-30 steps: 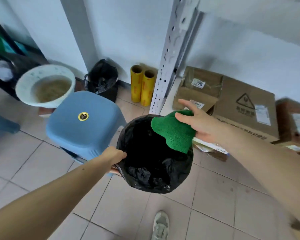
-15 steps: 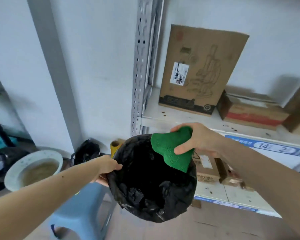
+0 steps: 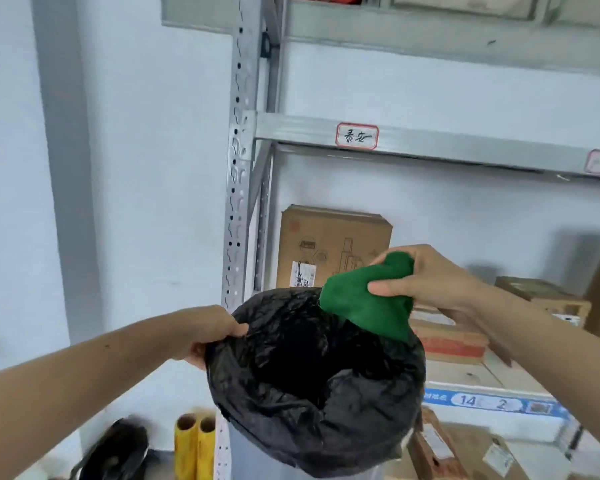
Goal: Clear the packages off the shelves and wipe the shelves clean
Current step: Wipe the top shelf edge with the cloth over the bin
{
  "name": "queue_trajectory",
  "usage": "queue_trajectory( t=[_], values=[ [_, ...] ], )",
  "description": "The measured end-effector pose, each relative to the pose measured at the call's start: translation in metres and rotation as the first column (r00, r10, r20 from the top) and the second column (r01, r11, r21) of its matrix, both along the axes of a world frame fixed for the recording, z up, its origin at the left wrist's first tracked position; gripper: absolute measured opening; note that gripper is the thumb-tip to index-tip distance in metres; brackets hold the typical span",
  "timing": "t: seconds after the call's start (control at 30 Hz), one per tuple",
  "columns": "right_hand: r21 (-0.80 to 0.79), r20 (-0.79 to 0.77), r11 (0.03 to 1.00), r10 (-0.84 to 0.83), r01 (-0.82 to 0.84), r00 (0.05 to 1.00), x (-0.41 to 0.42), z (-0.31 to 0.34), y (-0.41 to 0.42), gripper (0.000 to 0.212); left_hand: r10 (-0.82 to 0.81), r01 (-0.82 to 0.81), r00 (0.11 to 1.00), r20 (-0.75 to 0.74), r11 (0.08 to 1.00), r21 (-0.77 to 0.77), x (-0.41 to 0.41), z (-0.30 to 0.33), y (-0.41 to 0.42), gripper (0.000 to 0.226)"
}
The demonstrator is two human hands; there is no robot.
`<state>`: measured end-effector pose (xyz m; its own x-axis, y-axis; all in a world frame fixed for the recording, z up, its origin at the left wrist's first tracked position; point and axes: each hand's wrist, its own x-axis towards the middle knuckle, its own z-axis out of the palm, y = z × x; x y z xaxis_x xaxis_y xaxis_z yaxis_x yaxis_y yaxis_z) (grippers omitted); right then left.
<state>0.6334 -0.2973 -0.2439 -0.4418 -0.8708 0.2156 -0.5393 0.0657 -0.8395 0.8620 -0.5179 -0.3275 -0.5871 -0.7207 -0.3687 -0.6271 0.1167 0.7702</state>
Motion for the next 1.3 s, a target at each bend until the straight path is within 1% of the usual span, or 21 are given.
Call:
queue_trajectory(
  t=[0.07, 0.13, 0.2, 0.3, 0.47, 0.53, 0.63, 0.7, 0.77, 0.83, 0.97, 1.1, 1.17, 1.2, 1.23, 1.3],
  values=[
    [-0.016, -0.015, 1.0, 0.011, -0.011, 1.0, -0.012, 0.021, -0.001, 0.023, -0.008, 0.008, 1.0, -0.018, 1.0, -0.017, -0.012, 0.022, -0.002, 0.033],
    [-0.048, -0.003, 0.999, 0.019, -0.019, 1.0, -0.028, 0.043, -0.003, 0.014, -0.013, 0.011, 0.999, -0.043, 1.0, -0.027, -0.028, 0.044, -0.004, 0.032],
    [-0.079, 0.01, 0.997, 0.022, -0.021, 1.0, -0.045, 0.066, -0.007, 0.011, -0.007, 0.004, 0.998, -0.068, 0.999, -0.049, -0.047, 0.065, -0.007, 0.031],
    [-0.125, 0.006, 0.992, 0.008, -0.008, 1.0, -0.071, 0.1, -0.013, 0.017, 0.014, -0.02, 0.994, -0.104, 0.998, -0.056, -0.07, 0.094, -0.008, 0.031],
    [-0.254, -0.031, 0.967, -0.038, 0.028, 0.999, -0.118, 0.155, -0.031, 0.024, 0.037, -0.043, 0.99, -0.139, 0.998, -0.045, -0.105, 0.134, -0.024, 0.033],
    [-0.332, -0.048, 0.942, -0.065, 0.045, 0.997, -0.132, 0.18, -0.041, 0.023, 0.038, -0.044, 0.989, -0.14, 0.998, -0.045, -0.116, 0.149, -0.034, 0.034],
    [-0.467, -0.079, 0.882, -0.11, 0.061, 0.991, -0.148, 0.219, -0.058, 0.015, 0.049, -0.056, 0.993, -0.108, 0.996, -0.068, -0.127, 0.167, -0.05, 0.038],
    [-0.555, -0.108, 0.828, -0.163, 0.076, 0.981, -0.159, 0.245, -0.075, 0.016, 0.047, -0.056, 0.997, -0.068, 0.989, -0.137, -0.133, 0.178, -0.064, 0.041],
    [-0.603, -0.146, 0.794, -0.206, 0.078, 0.968, -0.17, 0.265, -0.093, 0.022, 0.044, -0.05, 0.998, -0.041, 0.982, -0.183, -0.138, 0.186, -0.076, 0.043],
    [-0.609, -0.179, 0.789, -0.234, 0.08, 0.955, -0.182, 0.28, -0.114, 0.024, 0.018, -0.023, 0.999, -0.027, 0.984, -0.176, -0.144, 0.191, -0.09, 0.045],
    [-0.541, -0.211, 0.831, -0.285, 0.131, 0.935, -0.206, 0.294, -0.16, 0.027, -0.073, 0.072, 0.997, -0.004, 0.987, -0.14, -0.154, 0.2, -0.115, 0.05],
    [-0.407, -0.328, 0.899, -0.311, 0.163, 0.892, -0.231, 0.297, -0.2, 0.021, -0.108, 0.109, 0.994, 0.018, 0.968, -0.228, -0.167, 0.209, -0.136, 0.052],
    [-0.392, -0.393, 0.906, -0.32, 0.158, 0.862, -0.241, 0.3, -0.213, 0.02, -0.112, 0.11, 0.994, 0.007, 0.964, -0.242, -0.172, 0.212, -0.142, 0.049],
    [-0.395, -0.45, 0.905, -0.342, 0.16, 0.825, -0.246, 0.303, -0.218, 0.02, -0.115, 0.111, 0.993, -0.003, 0.965, -0.238, -0.174, 0.213, -0.145, 0.047],
    [-0.391, -0.523, 0.905, -0.367, 0.166, 0.769, -0.249, 0.304, -0.223, 0.021, -0.121, 0.117, 0.993, -0.002, 0.966, -0.232, -0.174, 0.214, -0.146, 0.047],
    [-0.338, -0.675, 0.923, -0.375, 0.186, 0.635, -0.254, 0.302, -0.234, 0.021, -0.147, 0.145, 0.989, 0.004, 0.969, -0.202, -0.177, 0.214, -0.151, 0.055]
  ],
)
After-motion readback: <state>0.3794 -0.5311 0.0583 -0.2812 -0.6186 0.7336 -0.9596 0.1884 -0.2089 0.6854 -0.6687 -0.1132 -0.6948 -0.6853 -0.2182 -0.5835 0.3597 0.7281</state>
